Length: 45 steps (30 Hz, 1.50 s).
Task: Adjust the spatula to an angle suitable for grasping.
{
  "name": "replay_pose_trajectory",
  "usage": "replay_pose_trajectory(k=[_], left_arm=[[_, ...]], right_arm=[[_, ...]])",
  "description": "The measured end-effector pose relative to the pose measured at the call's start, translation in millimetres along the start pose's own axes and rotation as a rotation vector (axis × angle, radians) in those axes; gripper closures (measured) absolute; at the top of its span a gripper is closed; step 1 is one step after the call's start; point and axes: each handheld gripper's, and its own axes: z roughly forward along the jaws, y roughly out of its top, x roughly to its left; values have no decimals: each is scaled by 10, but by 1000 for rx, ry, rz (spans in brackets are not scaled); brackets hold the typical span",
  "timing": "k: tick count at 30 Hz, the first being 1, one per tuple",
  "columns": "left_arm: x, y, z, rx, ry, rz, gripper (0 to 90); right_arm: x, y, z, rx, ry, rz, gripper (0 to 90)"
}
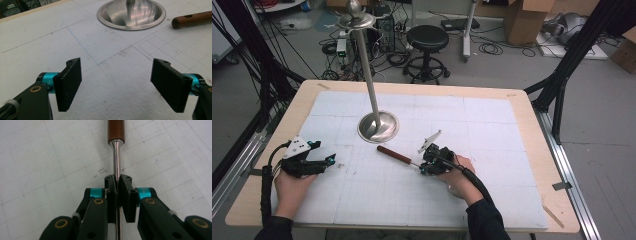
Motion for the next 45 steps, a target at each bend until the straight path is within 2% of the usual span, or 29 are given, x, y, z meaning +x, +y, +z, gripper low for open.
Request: replay_pose_trajectory(k=[12,18,27,35,36,38,45], left_arm=[[13,-5,0,8,5,3,256],[19,-9,2,11,2,1,256],[20,-13,8,15,4,-1,256],[26,-14,3,17,6,-1,256],[27,-14,3,17,6,-1,256],[30,-15,3,19,7,-1,256],[36,-16,-1,22,7,0,256]], right_arm=[[-18,-16,-64,-17,15,-1,847],[-49,-43,-187,-72,24,24,847],[-72,-66,-304,-126,17,32,848],[-85,-89,-464,-203,7,41,848],[-92,-92,-512,-230,1,44,848],[-92,-95,-531,-239,0,48,848],[-114,-111,-694,-354,-21,47,848]])
